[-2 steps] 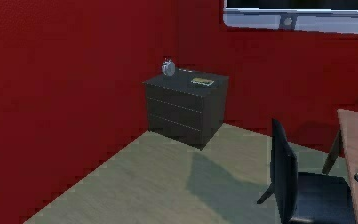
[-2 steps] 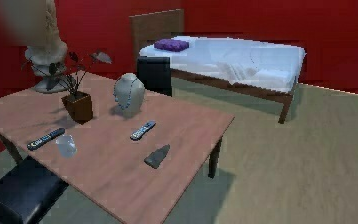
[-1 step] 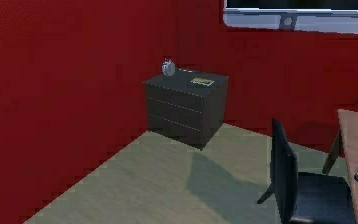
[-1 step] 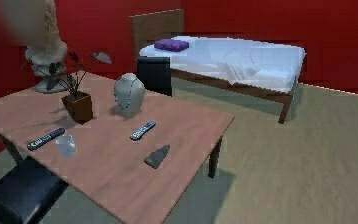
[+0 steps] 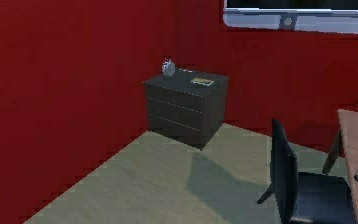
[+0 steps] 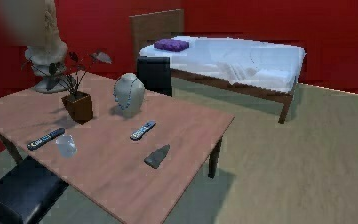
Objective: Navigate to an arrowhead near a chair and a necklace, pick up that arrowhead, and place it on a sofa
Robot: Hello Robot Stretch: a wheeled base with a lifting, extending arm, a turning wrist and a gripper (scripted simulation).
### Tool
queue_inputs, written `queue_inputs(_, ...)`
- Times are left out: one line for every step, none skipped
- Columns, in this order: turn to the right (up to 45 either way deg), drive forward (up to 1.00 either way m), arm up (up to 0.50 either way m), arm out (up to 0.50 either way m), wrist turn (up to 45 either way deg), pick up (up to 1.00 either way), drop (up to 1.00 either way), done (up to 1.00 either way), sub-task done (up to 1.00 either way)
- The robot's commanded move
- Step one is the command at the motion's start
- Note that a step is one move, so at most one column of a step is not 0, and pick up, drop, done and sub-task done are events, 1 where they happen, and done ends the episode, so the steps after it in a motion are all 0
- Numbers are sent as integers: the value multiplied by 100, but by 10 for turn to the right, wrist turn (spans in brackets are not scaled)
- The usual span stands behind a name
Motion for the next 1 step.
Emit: queue_inputs(0,0,0,44,0,0,0,0,0)
